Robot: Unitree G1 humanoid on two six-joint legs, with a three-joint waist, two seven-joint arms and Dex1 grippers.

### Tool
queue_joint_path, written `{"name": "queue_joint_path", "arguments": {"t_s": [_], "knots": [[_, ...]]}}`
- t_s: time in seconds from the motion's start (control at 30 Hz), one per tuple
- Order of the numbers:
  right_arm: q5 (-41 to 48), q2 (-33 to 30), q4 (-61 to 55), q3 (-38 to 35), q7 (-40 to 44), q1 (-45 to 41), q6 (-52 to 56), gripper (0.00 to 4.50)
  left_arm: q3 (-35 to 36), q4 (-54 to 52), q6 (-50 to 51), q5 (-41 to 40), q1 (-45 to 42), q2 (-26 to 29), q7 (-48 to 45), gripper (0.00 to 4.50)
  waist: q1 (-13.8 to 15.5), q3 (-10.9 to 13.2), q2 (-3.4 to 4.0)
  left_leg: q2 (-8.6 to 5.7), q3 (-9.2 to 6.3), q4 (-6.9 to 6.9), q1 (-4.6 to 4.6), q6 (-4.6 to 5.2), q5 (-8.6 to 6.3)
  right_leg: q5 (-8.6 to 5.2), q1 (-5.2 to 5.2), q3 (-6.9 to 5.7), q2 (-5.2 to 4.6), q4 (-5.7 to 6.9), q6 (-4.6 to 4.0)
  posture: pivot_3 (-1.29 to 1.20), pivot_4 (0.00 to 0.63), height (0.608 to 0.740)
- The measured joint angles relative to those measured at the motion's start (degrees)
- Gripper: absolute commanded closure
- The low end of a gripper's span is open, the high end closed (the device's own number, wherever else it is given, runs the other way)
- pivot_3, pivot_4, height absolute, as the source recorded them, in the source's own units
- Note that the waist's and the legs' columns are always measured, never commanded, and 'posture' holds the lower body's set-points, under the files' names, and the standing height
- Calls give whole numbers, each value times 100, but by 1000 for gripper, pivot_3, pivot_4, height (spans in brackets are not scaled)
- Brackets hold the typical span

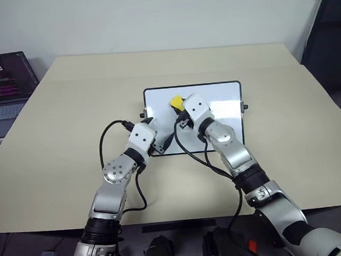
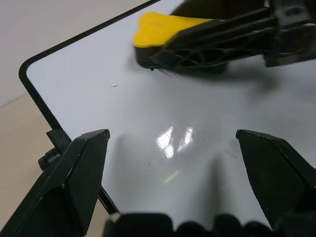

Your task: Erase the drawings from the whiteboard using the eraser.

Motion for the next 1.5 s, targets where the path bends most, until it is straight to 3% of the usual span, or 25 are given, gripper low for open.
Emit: {"name": "queue_joint_path", "arguments": {"t_s": [0.13, 0.37, 0.63, 0.97, 1.5], "knots": [[-3, -320, -778, 49, 174, 678, 236, 3245, 16, 0, 3, -2, -9, 7, 16, 0, 10, -1, -1, -1, -4, 5, 7, 0, 0, -4, 7, -3, 0, 3, 9, 0, 150, 740], [19, -412, -983, 36, 237, 752, 428, 3245, 11, 8, 1, -3, -18, 4, 10, 0, 2, -1, -1, 2, -5, 7, 11, 4, 5, 8, 9, -5, 8, 4, 2, 0, 150, 740], [89, 1, -408, -213, -151, 51, -235, 3245, 6, 144, -12, -16, -118, 4, -67, 0, -16, 0, 0, 4, -1, -3, -3, 2, 3, 9, -4, -1, 8, -6, 3, 0, 150, 740], [34, 352, 398, 6, -134, -178, -592, 3245, 10, 138, -12, -15, -85, 7, -66, 0, -15, 0, 1, 4, 0, -1, 0, 2, 3, 10, -4, 0, 5, -1, 2, 0, 150, 740], [-95, 327, 1586, 100, -153, -933, -839, 3245, 16, 71, 14, -12, -44, 35, 14, 0, -23, 0, 1, 8, 2, 4, 7, 4, 5, 12, -1, 2, 9, 6, -2, 0, 150, 740]]}}
